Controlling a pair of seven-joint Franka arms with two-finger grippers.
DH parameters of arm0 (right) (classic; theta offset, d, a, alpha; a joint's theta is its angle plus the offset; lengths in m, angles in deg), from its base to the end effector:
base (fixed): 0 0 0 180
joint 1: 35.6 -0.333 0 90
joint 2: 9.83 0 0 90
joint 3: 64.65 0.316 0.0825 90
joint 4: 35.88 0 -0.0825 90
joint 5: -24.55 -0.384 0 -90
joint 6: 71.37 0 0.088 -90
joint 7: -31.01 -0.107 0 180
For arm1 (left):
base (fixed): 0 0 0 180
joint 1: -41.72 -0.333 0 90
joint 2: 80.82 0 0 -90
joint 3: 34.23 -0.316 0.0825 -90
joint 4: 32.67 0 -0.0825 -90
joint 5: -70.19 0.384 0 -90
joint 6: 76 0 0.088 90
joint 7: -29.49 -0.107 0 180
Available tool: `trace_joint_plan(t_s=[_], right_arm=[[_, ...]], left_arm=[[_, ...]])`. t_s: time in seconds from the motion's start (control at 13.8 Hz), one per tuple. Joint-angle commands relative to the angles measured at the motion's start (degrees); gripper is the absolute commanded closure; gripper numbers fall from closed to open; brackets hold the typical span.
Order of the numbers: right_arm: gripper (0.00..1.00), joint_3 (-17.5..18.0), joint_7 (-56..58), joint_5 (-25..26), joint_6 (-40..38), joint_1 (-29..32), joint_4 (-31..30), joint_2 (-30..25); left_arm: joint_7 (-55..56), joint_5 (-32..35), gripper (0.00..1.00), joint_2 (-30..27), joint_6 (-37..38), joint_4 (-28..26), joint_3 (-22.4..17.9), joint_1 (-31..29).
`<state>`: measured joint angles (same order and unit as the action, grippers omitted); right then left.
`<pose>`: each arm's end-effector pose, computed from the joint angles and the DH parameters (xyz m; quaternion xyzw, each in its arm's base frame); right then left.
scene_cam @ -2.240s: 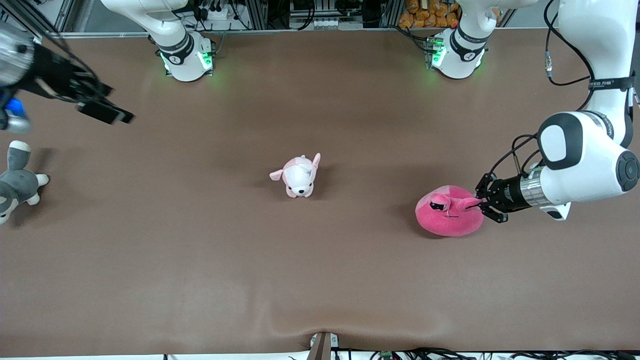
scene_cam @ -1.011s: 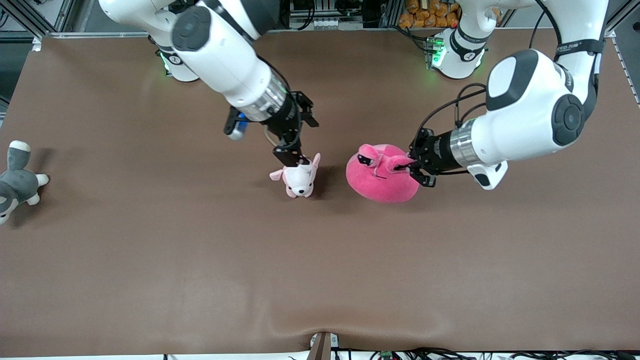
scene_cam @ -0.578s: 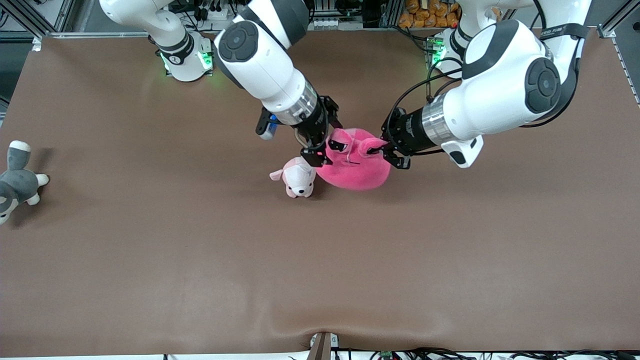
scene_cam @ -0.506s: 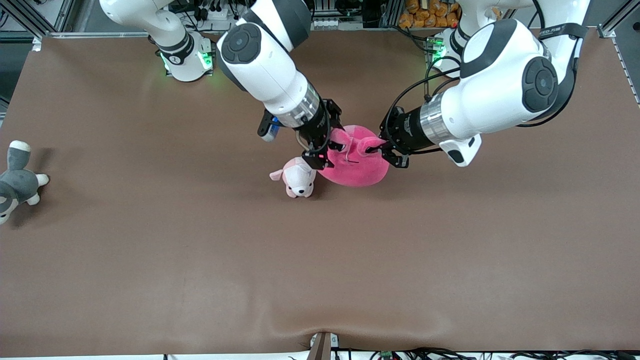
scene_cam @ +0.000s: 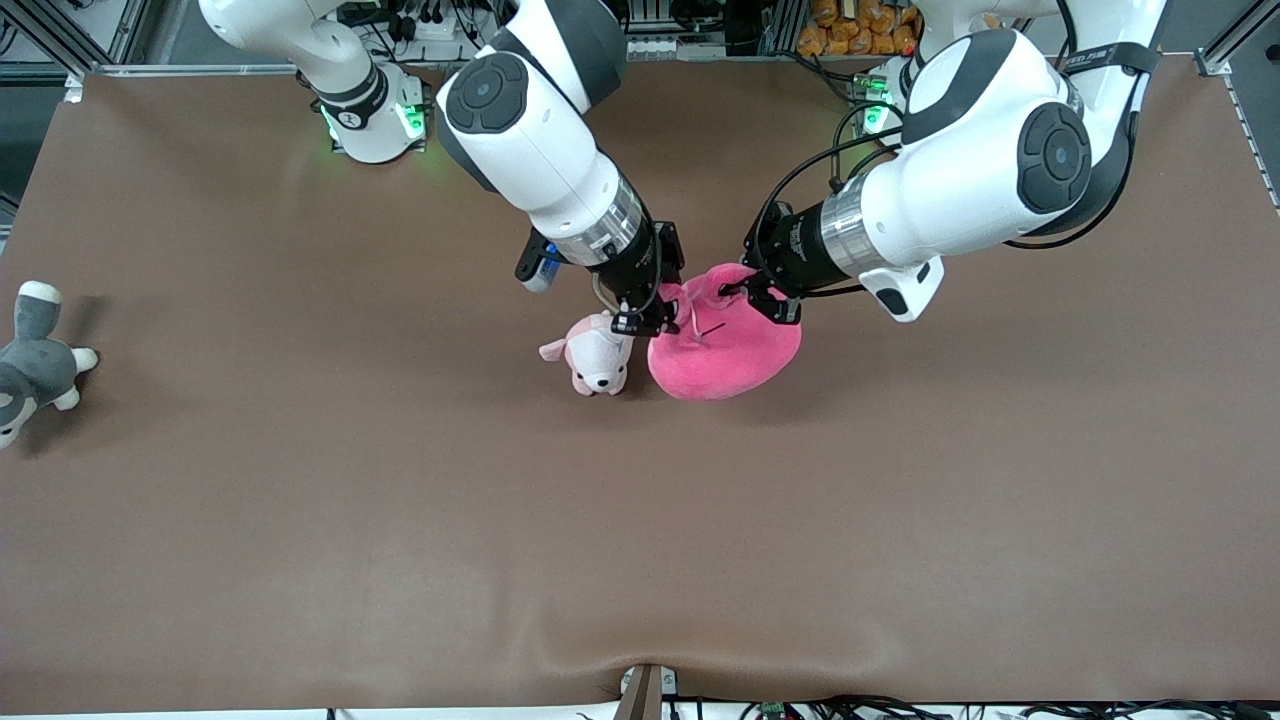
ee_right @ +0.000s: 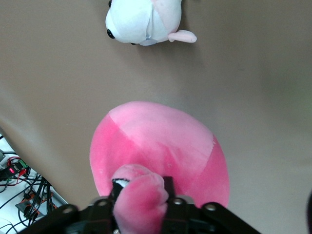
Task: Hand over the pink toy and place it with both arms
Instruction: 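Grasp the pink plush's ear with the right gripper, open the left gripper, then carry the pink plush with the right gripper while the left gripper withdraws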
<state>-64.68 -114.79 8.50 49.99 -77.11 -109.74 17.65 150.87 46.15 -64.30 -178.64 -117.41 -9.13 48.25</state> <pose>0.5395 0.4939 0.5120 -0.5581 0.8013 0.1406 0.1635 0.5526 -0.3396 0.5404 0.6476 0.7148 -0.2499 0.0847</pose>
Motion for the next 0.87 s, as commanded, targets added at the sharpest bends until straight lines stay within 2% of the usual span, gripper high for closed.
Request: trace_joint_plan(t_s=[0.0, 0.22, 0.29, 0.36, 0.43, 0.65, 0.79], right_arm=[[1.0, -0.1, -2.0, 2.1, -0.8, 0.0, 2.0, 0.7], [1.0, -0.5, -2.0, 2.3, -3.7, 0.4, 2.2, 0.5], [1.0, -0.5, -2.0, 3.5, -5.2, 0.4, 2.2, 0.2], [1.0, -0.8, -1.9, 4.6, -7.2, 0.6, 2.2, 0.1], [1.0, -1.3, -1.7, 4.7, -8.3, 1.4, 2.7, -0.6], [1.0, -1.3, -1.7, 4.3, -9.5, 5.3, 3.3, -2.3], [1.0, -1.3, -1.5, 4.1, -11.4, 8.6, 3.3, -4.2]], left_arm=[[1.1, 0.0, 1.0, 0.1, 1.0, 1.2, 1.0, -0.2], [0.6, 0.1, 1.0, -0.4, 1.8, 1.1, 1.0, -0.6], [0.6, 0.3, 0.89, -1.0, 2.3, 1.2, 0.9, -0.6], [0.6, 0.4, 0.4, -1.7, 2.6, 1.2, 0.9, -1.2], [0.4, 0.7, 0.0, -2.4, 3.8, 1.2, 0.4, -1.3], [-1.5, 8.4, 0.0, -4.6, 7.1, 1.3, 0.6, -1.3], [-7.1, 12.5, 0.0, -6.1, 9.9, 1.4, 0.3, -1.6]])
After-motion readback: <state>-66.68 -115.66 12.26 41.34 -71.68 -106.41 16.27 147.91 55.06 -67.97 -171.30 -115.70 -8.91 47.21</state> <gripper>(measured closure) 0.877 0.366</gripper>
